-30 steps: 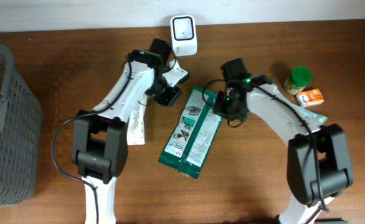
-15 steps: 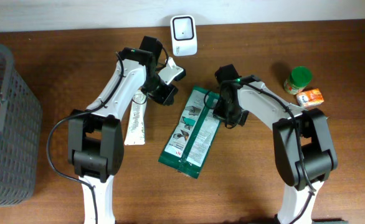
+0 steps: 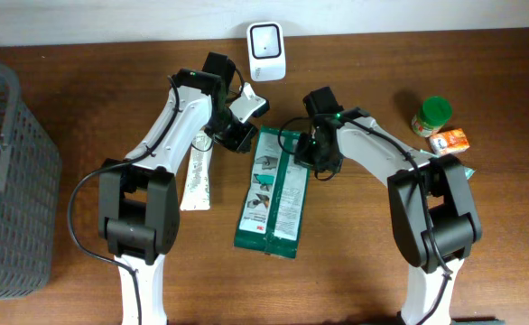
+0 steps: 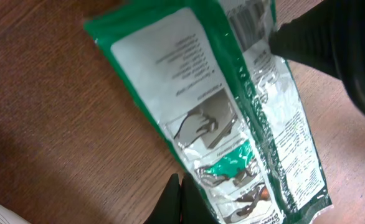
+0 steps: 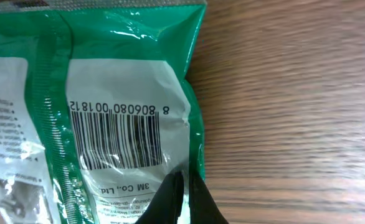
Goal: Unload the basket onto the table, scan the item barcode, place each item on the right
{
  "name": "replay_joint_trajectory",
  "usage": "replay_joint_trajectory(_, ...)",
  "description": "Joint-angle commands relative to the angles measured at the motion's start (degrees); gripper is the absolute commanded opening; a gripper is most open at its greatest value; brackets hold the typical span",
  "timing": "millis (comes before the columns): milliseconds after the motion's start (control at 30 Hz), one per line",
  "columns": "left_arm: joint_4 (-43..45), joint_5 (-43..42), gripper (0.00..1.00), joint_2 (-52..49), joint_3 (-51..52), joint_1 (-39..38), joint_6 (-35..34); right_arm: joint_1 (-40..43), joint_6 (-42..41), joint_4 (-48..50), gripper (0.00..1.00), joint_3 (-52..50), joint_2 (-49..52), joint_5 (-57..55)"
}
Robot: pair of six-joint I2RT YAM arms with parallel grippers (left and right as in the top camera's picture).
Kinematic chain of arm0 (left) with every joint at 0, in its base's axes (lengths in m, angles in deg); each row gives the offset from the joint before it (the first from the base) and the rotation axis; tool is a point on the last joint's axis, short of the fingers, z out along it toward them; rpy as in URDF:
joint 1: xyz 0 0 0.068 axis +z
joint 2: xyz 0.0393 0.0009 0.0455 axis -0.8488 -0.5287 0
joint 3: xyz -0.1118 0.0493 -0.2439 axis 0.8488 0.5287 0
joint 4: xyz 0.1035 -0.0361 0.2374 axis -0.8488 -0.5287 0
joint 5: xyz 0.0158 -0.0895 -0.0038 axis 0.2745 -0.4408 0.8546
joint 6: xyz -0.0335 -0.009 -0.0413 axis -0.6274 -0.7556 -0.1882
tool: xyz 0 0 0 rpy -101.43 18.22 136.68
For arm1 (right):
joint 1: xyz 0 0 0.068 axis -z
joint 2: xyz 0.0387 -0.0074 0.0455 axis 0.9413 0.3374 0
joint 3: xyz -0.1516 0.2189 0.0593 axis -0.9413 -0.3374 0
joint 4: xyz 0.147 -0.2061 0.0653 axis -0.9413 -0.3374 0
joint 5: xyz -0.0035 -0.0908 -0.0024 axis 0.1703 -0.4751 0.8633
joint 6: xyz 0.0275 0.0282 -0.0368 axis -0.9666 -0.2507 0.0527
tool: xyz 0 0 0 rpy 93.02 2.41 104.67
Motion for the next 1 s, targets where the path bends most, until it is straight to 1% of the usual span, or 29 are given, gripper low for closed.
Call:
replay_joint_trajectory(0, -0.02, -1.95, 0.00, -1.14, 0.50, -0.07, -2.89, 1.51, 4.59, -1.60, 0.04, 3.02, 0.46, 5.62)
replay_joint_trajectory(67, -0.02, -2.60, 0.00, -1.16, 0.50, -0.13, -5.51, 3.26, 6.64, -4.92, 0.05, 5.31, -0.35, 8.31)
replay_joint_trajectory(133, -0.28, -5.27, 0.00, -1.16, 0.52, -0.22, -5.62, 5.35, 9.09, -9.07, 0.06, 8.20, -1.25, 11.63)
replay_joint_trajectory(167, -0.83, -5.92, 0.00, -1.16, 0.52, -0.28, -6.43, 6.12, 10.03, -10.73, 0.11, 9.11, -1.53, 13.09)
replay_joint_trajectory(233, -2.38, -5.95, 0.00, -1.40, 0.52, -0.42, -8.66, 7.48, 12.33, -14.21, 0.15, 10.45, -1.66, 16.04)
replay_joint_trajectory(267, -3.78, -5.97, 0.00, -1.62, 0.55, -0.44, -9.20, 8.02, 13.44, -15.76, 0.18, 10.45, -1.66, 17.38)
replay_joint_trajectory(333, -5.79, -5.99, 0.00, -2.40, 0.68, -0.44, -9.42, 8.26, 14.03, -17.05, 0.33, 9.57, -1.60, 17.35)
replay_joint_trajectory(367, -6.45, -5.99, 0.00, -3.10, 0.74, -0.44, -10.32, 8.24, 14.03, -17.40, 0.36, 9.11, -1.60, 17.59)
replay_joint_trajectory(433, -7.13, -6.03, 0.00, -4.35, 0.85, -0.44, -12.00, 8.26, 14.40, -17.90, 0.37, 7.98, -1.60, 18.69)
replay_joint_trajectory(500, -7.06, -6.05, 0.00, -5.01, 1.36, -0.44, -11.98, 8.26, 14.69, -17.90, 0.36, 7.19, -1.60, 19.65)
replay_joint_trajectory(533, -6.88, -6.03, 0.00, -5.18, 1.66, -0.46, -11.98, 8.26, 16.13, -17.88, 0.36, 7.15, -1.60, 20.63)
replay_joint_trajectory(633, -4.39, -5.75, 0.00, -5.20, 3.10, -0.44, -12.26, 8.26, 17.53, -17.75, 0.35, 7.15, -1.60, 21.42)
replay_joint_trajectory(667, -2.60, -3.98, 0.00, -5.20, 4.24, -0.44, -14.91, 8.31, 18.62, -17.53, 0.34, 7.17, -1.62, 22.10)
replay_joint_trajectory(733, -0.37, -2.73, 0.00, -5.20, 6.05, -0.46, -17.88, 8.46, 20.31, -17.05, 0.31, 7.19, -2.01, 23.45)
replay_joint_trajectory(867, 2.38, -2.62, 0.00, -5.20, 8.33, -0.87, -19.56, 9.70, 21.18, -17.25, 0.31, 7.19, -4.94, 23.41)
replay_joint_trajectory(967, 3.04, 0.68, 0.00, -4.81, 8.46, -1.99, -22.23, 11.91, 22.77, -19.56, 0.31, 7.19, -8.52, 23.34)
